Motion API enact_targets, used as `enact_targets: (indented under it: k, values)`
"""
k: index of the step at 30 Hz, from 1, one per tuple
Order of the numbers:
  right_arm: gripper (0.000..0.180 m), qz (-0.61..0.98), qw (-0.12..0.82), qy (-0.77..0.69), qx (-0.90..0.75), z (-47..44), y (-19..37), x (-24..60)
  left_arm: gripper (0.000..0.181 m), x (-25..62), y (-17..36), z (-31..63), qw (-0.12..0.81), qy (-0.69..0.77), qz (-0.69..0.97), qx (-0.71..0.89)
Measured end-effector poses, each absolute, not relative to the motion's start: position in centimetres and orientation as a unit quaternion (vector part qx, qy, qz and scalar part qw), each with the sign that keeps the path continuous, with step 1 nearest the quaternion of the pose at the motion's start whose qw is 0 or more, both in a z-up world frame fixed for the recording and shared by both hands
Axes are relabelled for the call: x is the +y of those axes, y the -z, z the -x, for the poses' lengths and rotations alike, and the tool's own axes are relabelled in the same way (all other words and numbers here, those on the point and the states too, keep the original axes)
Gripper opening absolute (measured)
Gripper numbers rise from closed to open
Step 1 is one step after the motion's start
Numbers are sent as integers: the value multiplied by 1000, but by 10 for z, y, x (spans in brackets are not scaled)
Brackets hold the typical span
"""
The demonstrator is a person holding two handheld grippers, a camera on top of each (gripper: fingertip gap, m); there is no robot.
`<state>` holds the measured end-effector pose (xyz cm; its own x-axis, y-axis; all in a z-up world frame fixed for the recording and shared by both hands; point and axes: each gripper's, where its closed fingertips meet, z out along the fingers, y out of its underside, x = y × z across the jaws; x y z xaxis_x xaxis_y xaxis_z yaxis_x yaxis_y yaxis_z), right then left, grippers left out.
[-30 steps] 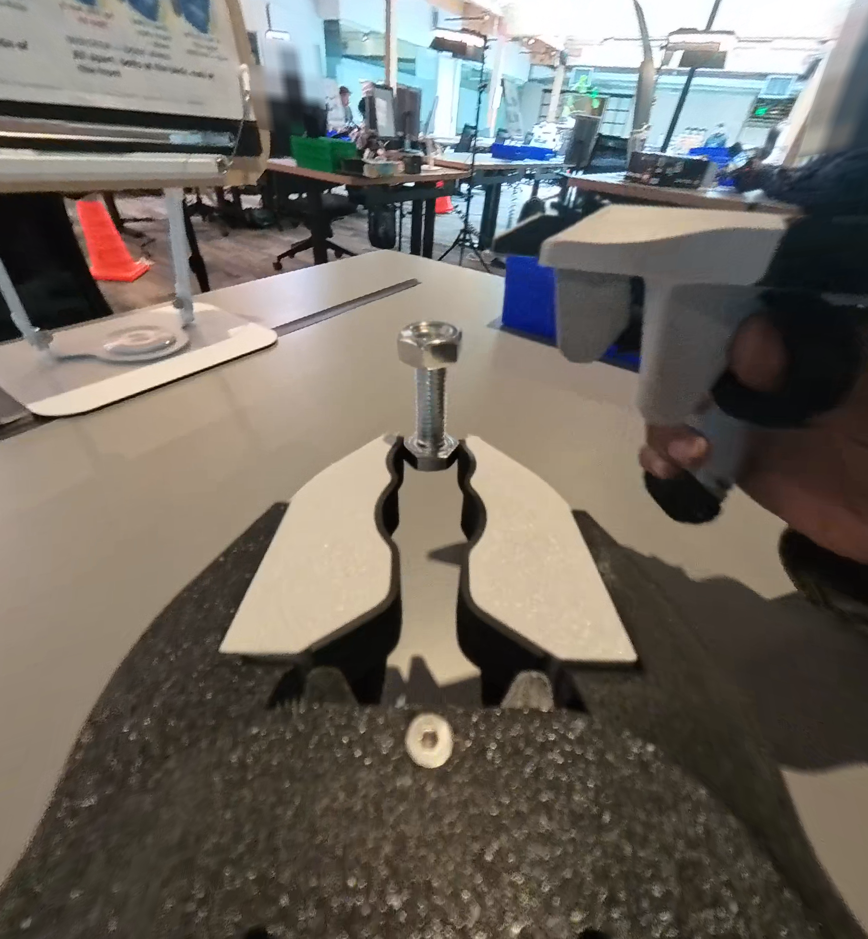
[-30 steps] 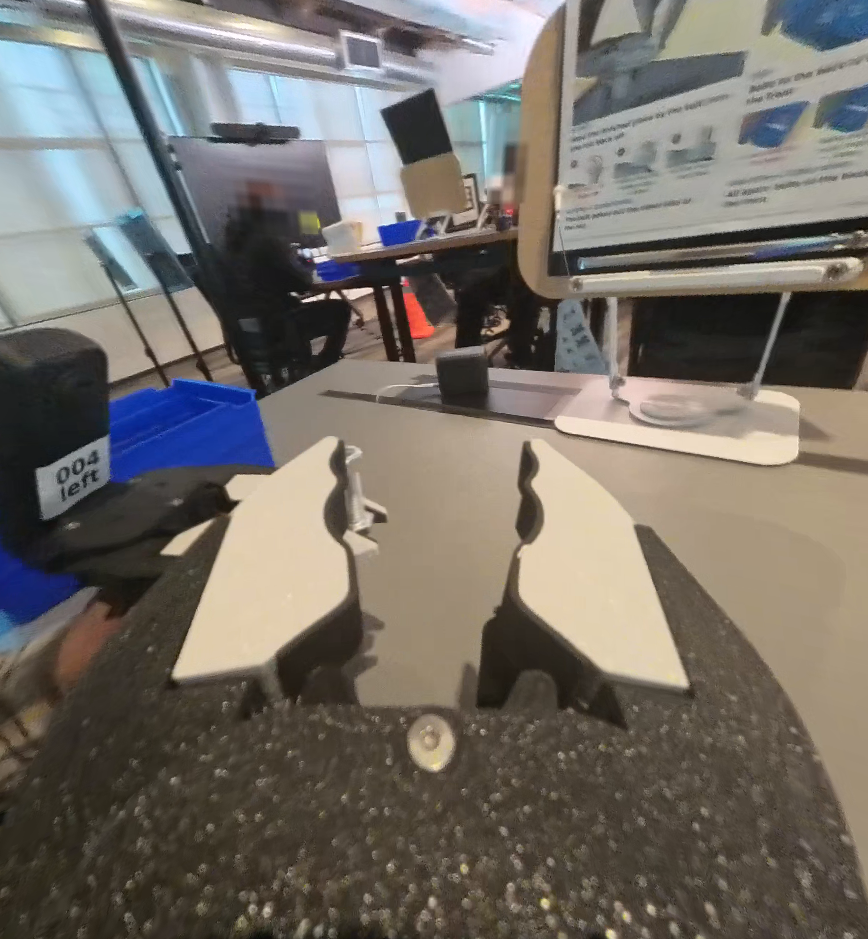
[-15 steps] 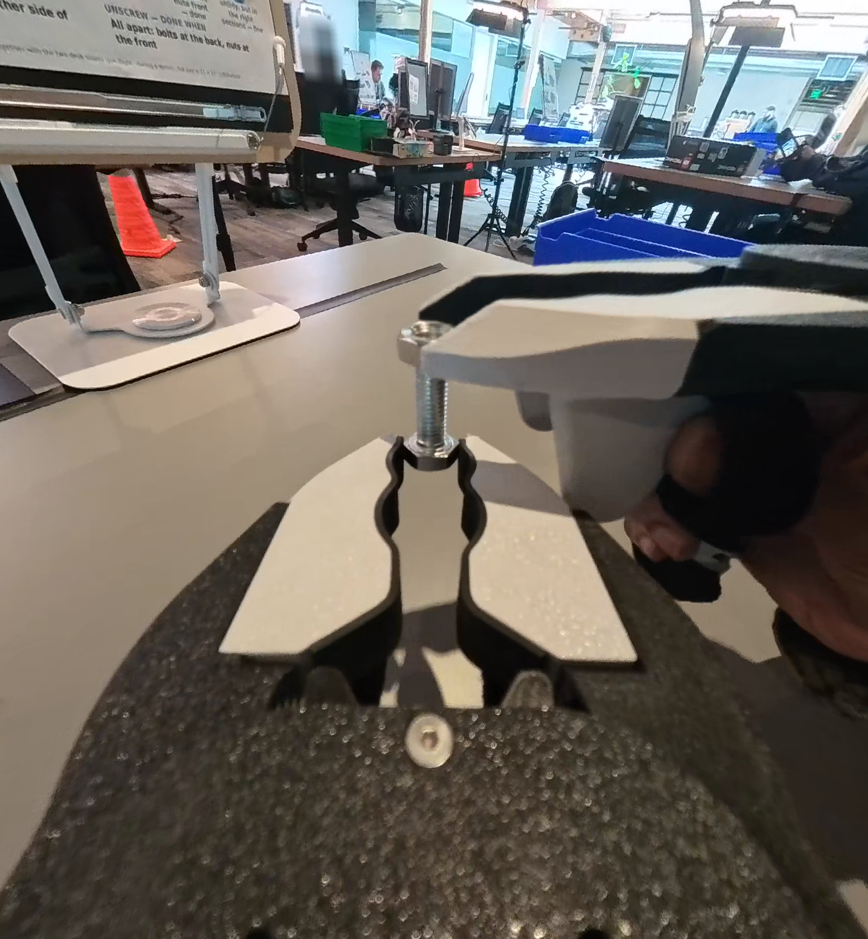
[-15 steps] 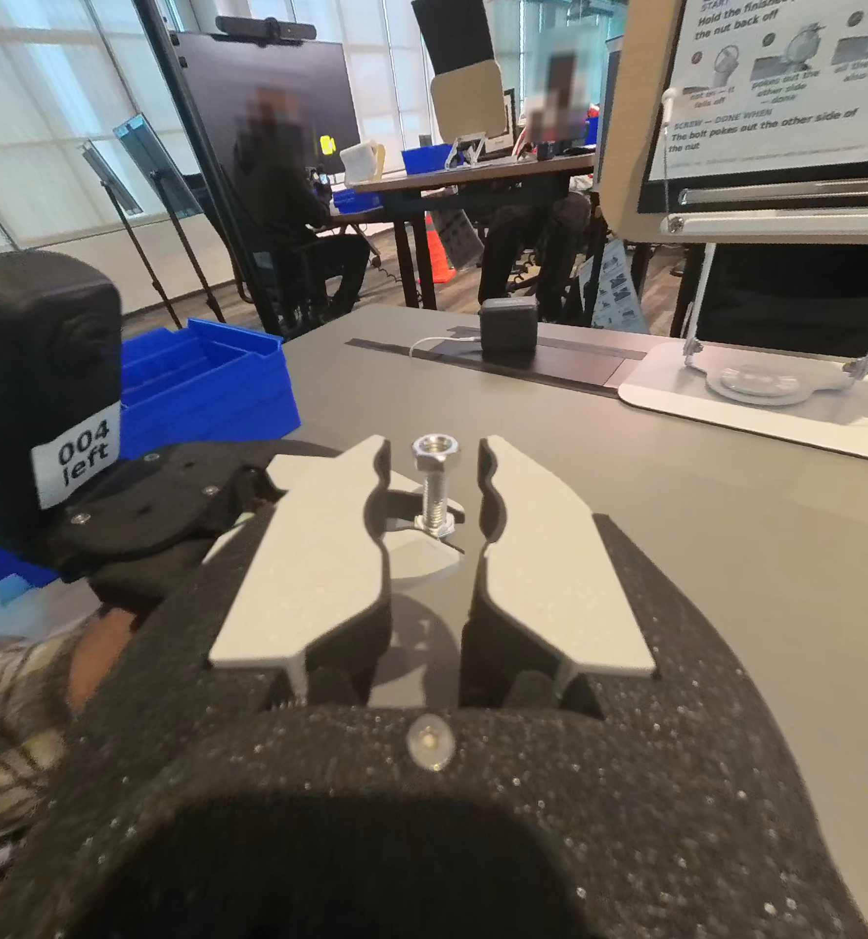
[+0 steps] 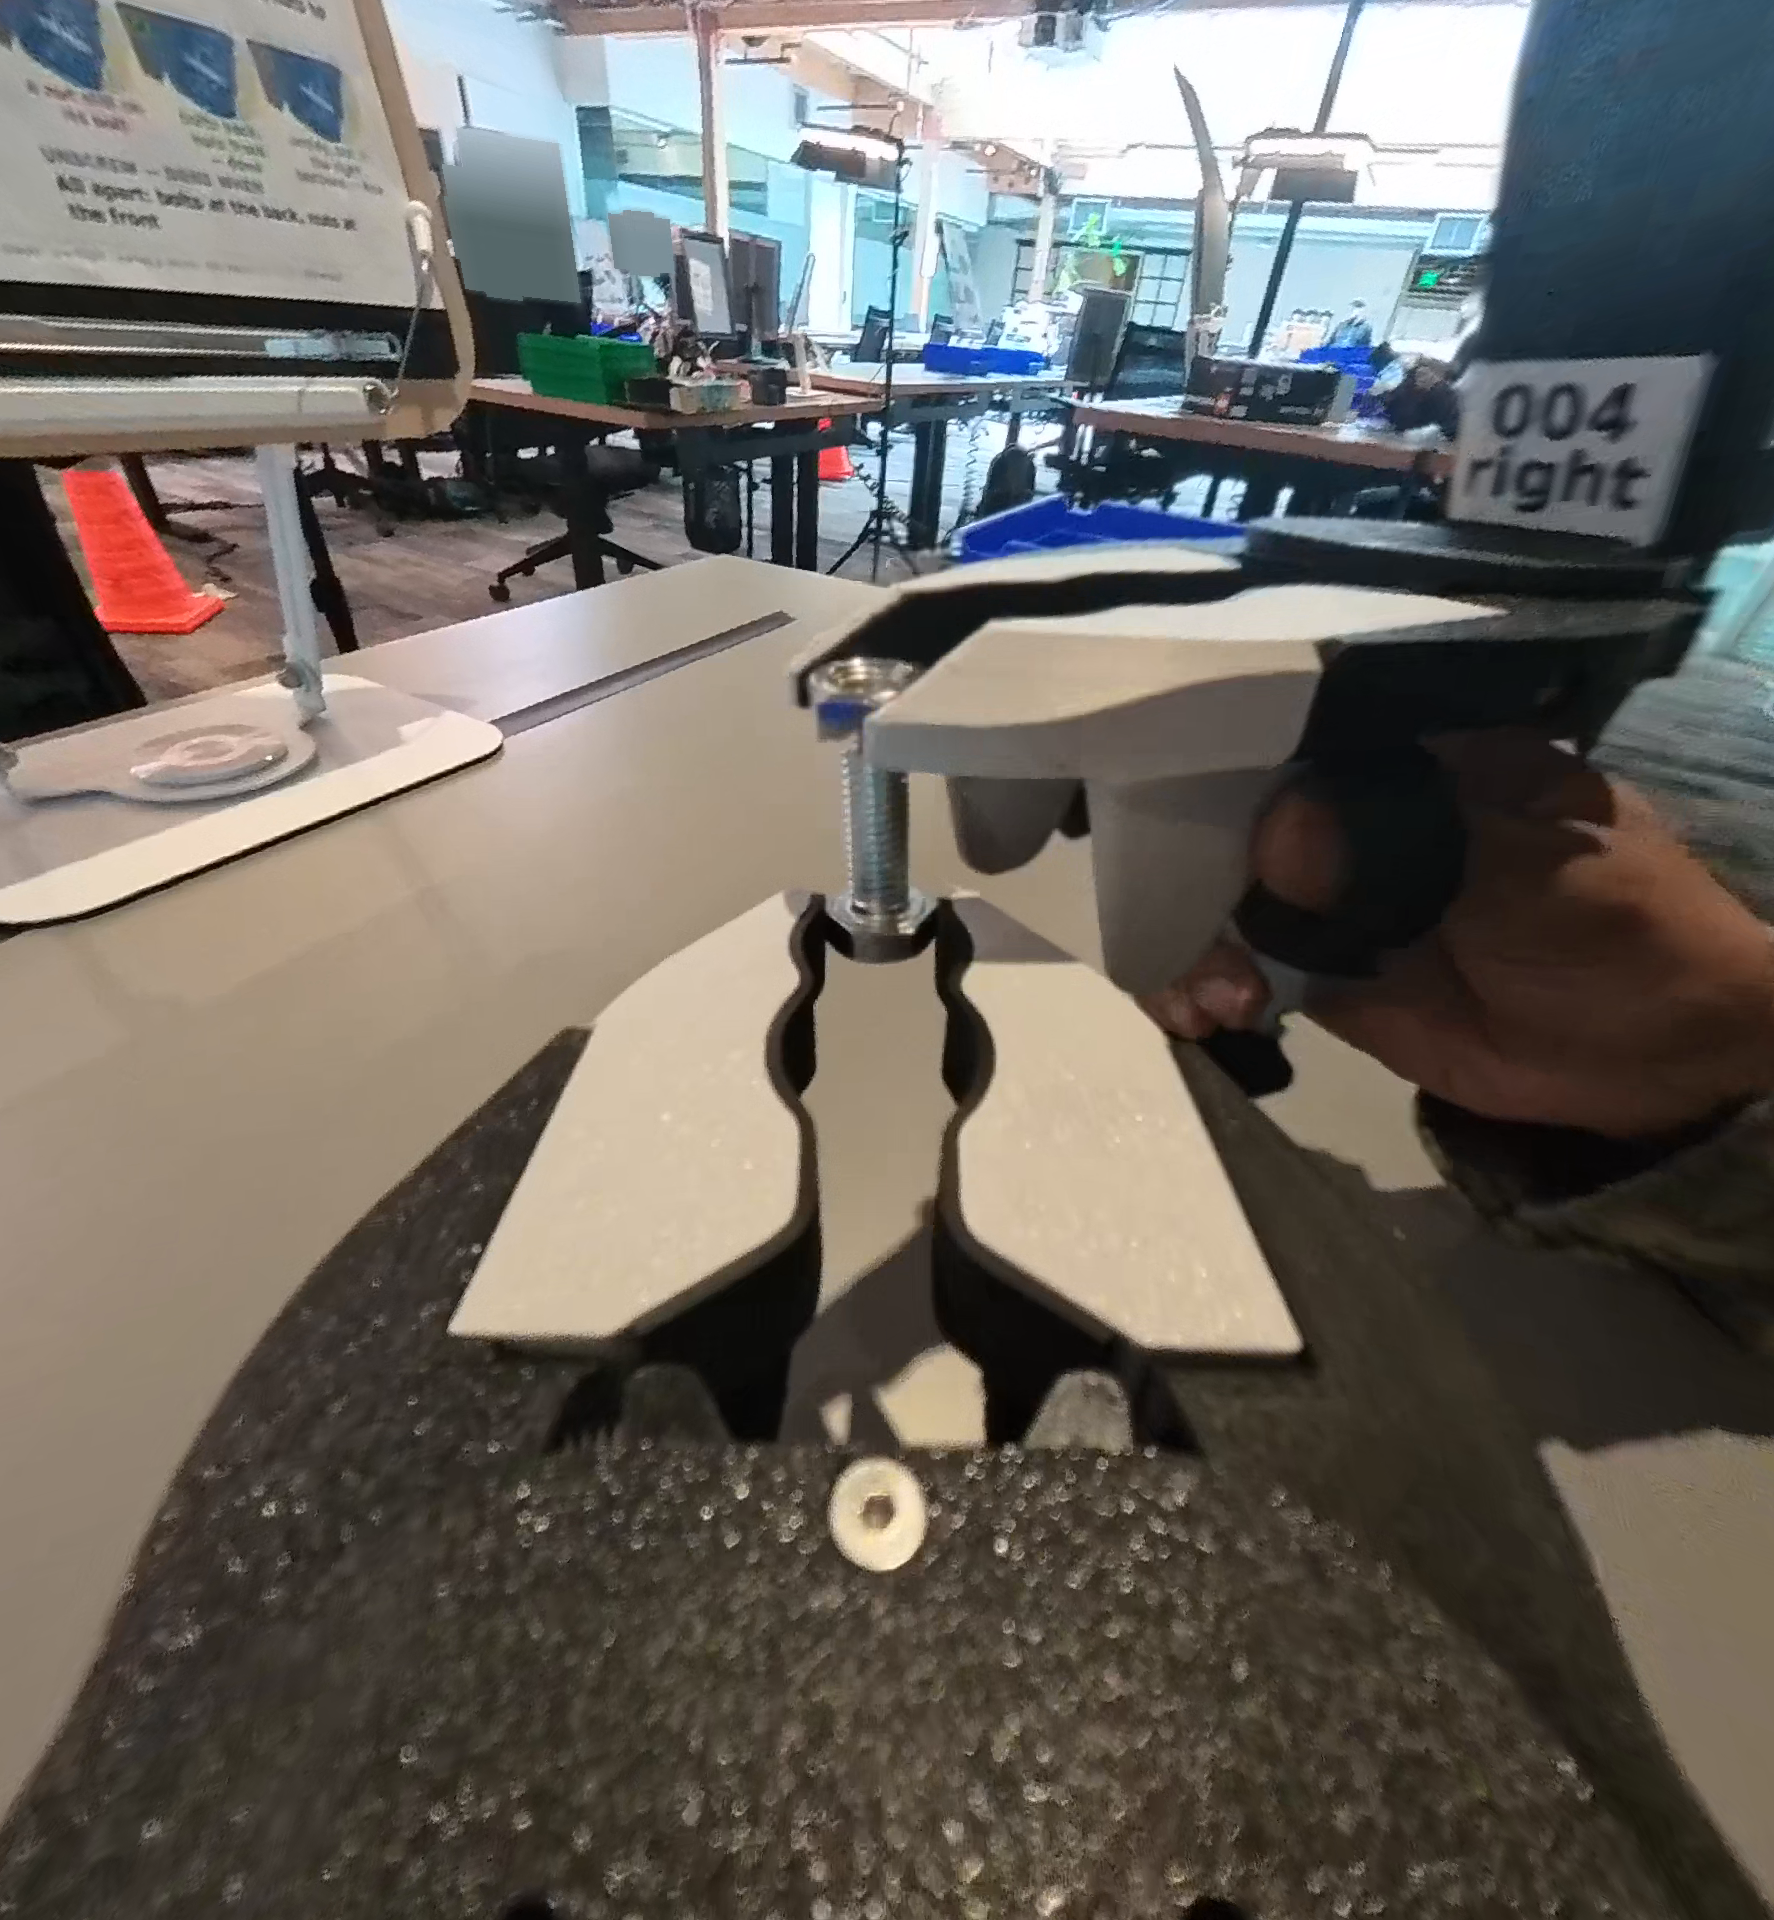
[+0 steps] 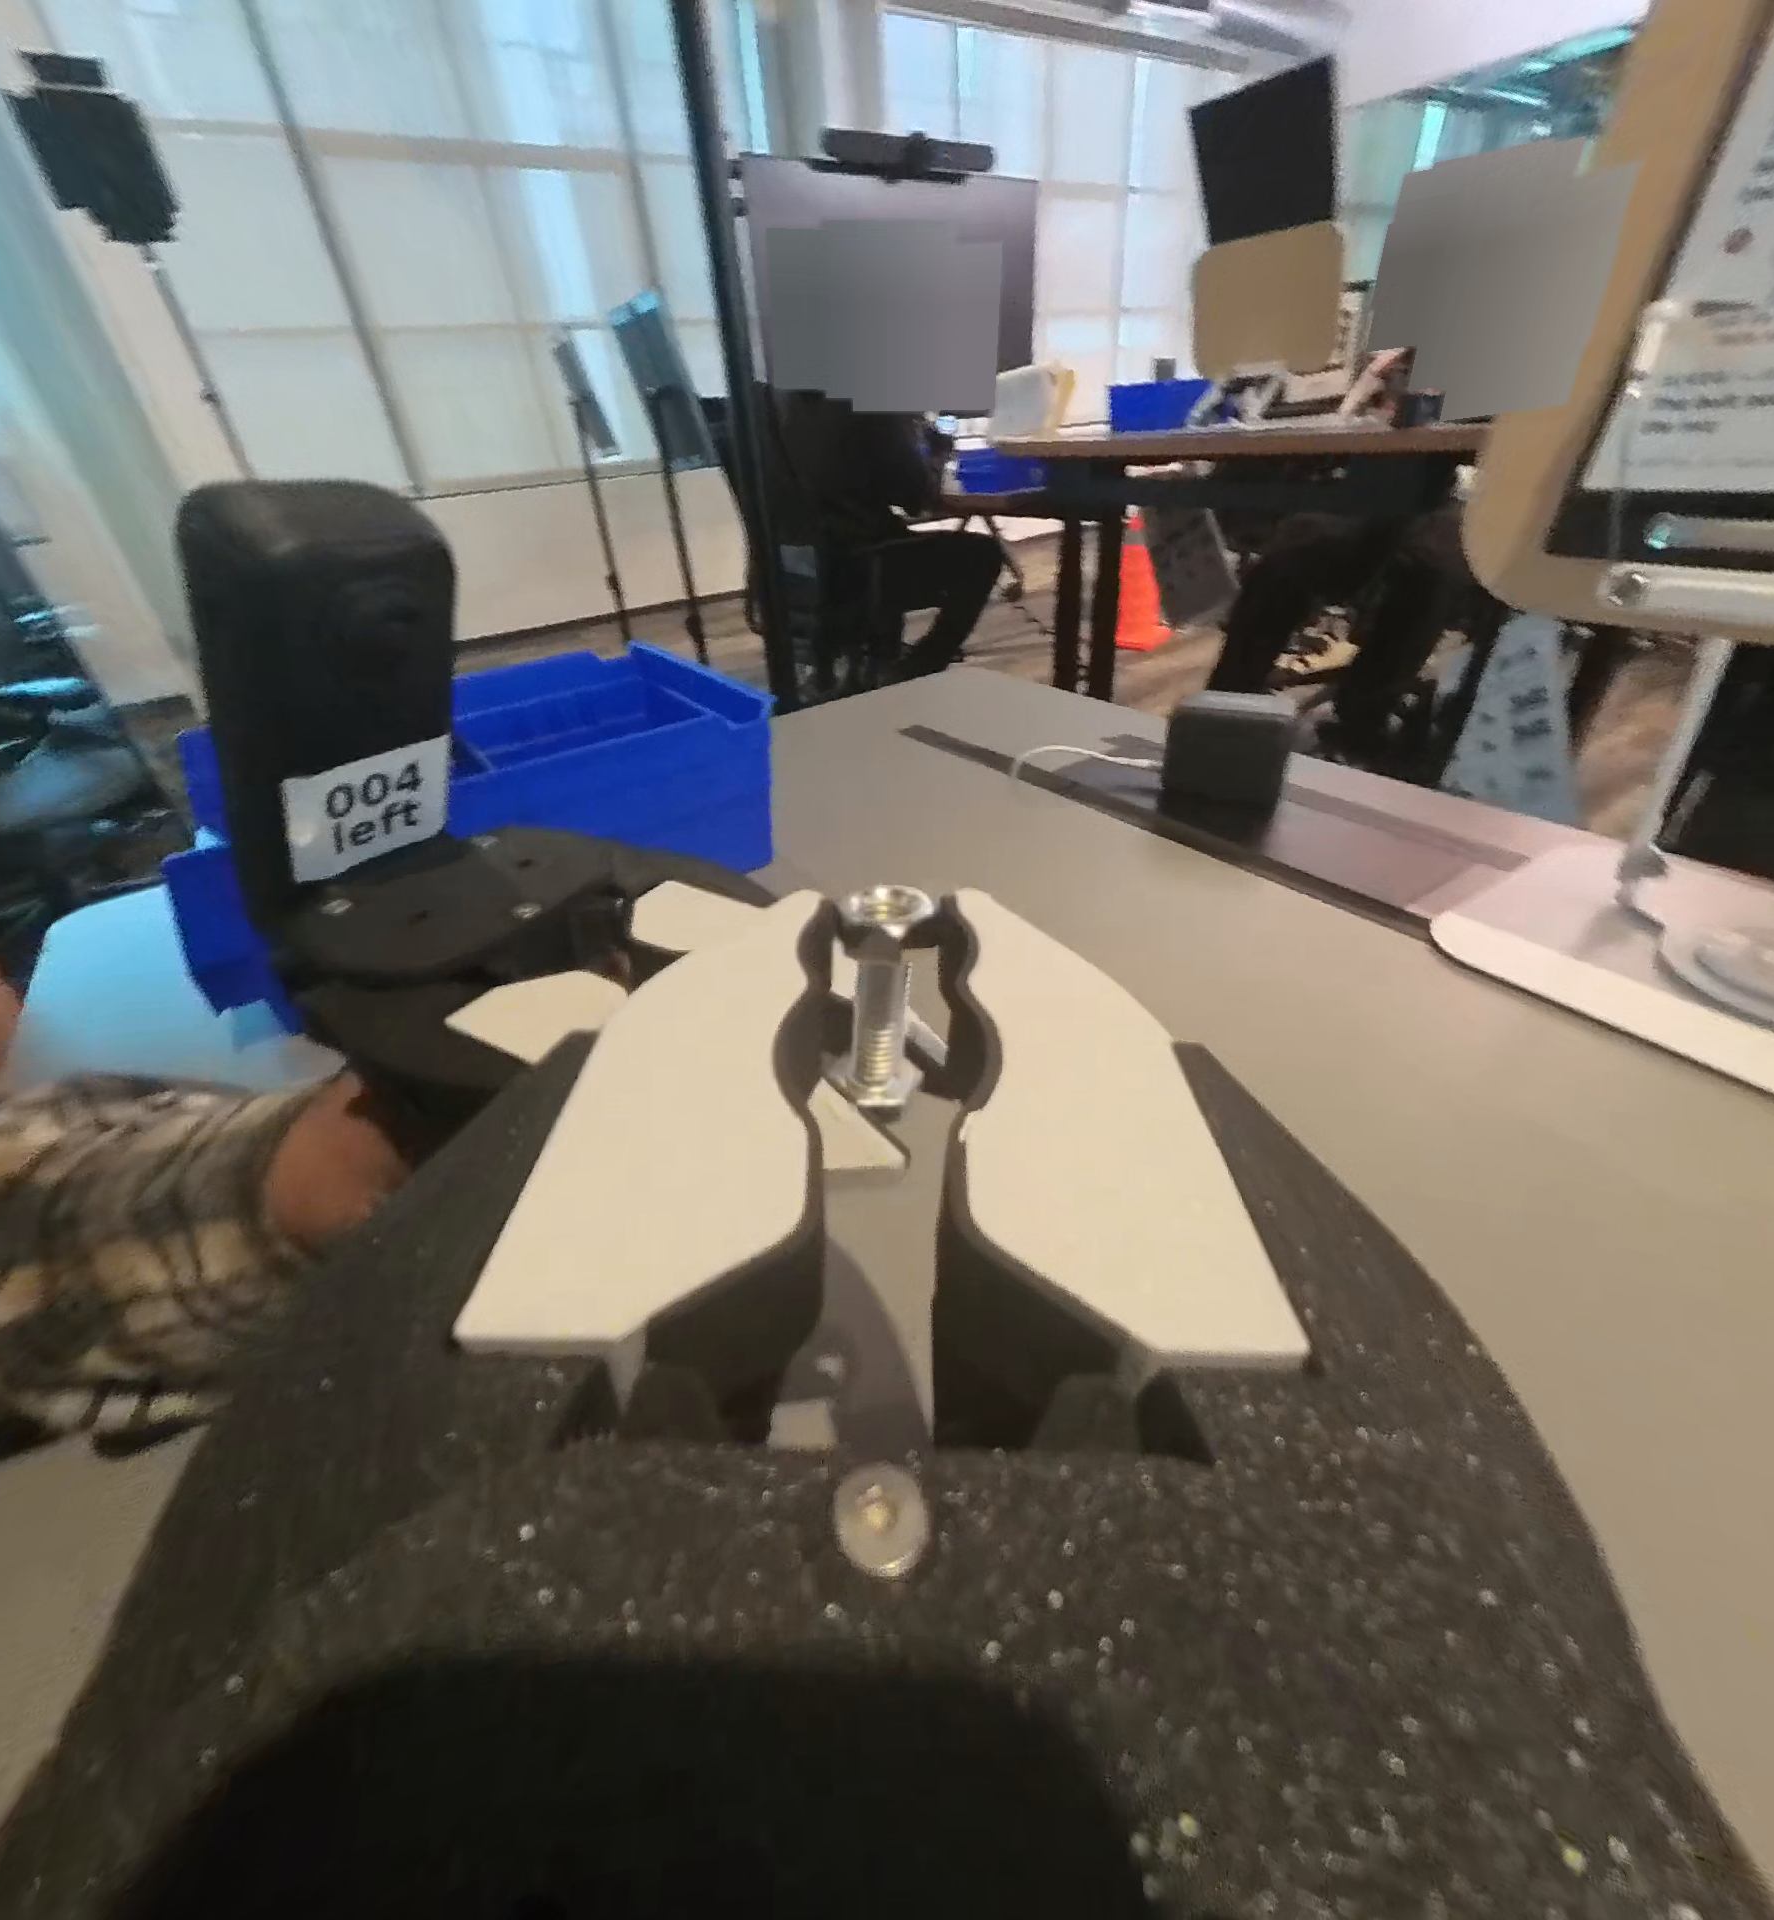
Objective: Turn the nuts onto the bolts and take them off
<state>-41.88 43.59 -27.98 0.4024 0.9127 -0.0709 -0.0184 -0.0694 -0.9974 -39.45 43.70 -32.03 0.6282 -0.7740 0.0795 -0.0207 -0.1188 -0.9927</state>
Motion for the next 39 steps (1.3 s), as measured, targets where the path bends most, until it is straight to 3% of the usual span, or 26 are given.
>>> enact_targets:
  k: [16,39]
  values:
    - [18,464,479,-581,-466,405,269,410,19,420,310,379,606,345,628,345]
    - [25,468,478,-577,-468,403,273,413,19,426,312,386,607,323,642,338]
